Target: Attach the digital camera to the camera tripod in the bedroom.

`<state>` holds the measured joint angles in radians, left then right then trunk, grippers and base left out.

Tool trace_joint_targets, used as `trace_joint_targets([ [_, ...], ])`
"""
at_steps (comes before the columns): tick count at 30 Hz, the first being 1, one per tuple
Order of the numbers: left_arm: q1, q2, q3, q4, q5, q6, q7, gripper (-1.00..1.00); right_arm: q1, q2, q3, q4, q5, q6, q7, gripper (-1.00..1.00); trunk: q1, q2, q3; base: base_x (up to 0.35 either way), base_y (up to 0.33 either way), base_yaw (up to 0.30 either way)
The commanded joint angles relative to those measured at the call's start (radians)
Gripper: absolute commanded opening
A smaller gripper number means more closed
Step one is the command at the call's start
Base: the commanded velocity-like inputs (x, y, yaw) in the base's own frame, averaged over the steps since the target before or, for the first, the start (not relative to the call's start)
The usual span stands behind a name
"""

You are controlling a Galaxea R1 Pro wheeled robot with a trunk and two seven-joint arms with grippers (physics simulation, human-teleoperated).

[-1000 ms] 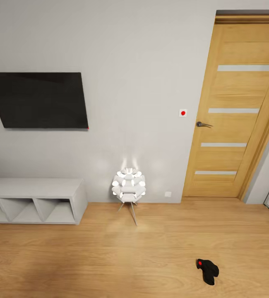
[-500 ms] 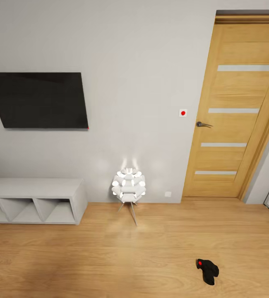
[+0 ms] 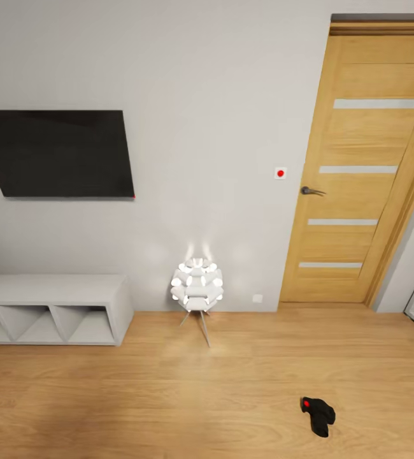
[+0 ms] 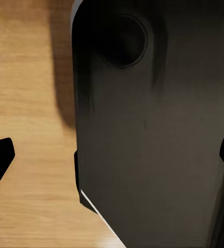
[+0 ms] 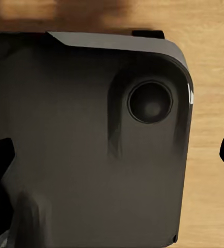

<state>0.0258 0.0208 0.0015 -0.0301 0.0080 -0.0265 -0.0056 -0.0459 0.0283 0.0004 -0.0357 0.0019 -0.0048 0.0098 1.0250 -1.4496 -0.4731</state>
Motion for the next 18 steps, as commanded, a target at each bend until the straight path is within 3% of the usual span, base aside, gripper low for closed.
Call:
trace_joint_targets([
  [1, 0.001, 0.0, 0.0, -0.007, 0.001, -0.002, -0.001, 1.0, -0.002, 0.001, 0.0, -0.005, 0.0, -0.001, 0.001, 1.0, 0.0, 0.0, -0.002, 0.0, 0.0, -0.097],
  [14, -0.009, -0.004, 0.002, -0.095, 0.008, 0.0, -0.014, 1.0, -0.022, 0.001, -0.002, -0.042, 0.0, -0.001, 0.002, 1.0, 0.0, 0.0, -0.009, 0.0, 0.0, -0.062],
  [16, -0.017, -0.004, 0.008, -0.115, 0.029, 0.006, -0.015, 1.0, -0.04, -0.002, -0.002, -0.067, 0.0, 0.006, 0.002, 1.0, 0.0, 0.0, -0.009, 0.0, 0.0, -0.029],
  [18, -0.038, -0.003, 0.018, -0.157, 0.085, 0.031, -0.016, 1.0, -0.075, -0.007, -0.002, -0.11, -0.002, 0.028, 0.002, 1.0, 0.0, 0.0, -0.011, 0.0, 0.0, -0.094],
])
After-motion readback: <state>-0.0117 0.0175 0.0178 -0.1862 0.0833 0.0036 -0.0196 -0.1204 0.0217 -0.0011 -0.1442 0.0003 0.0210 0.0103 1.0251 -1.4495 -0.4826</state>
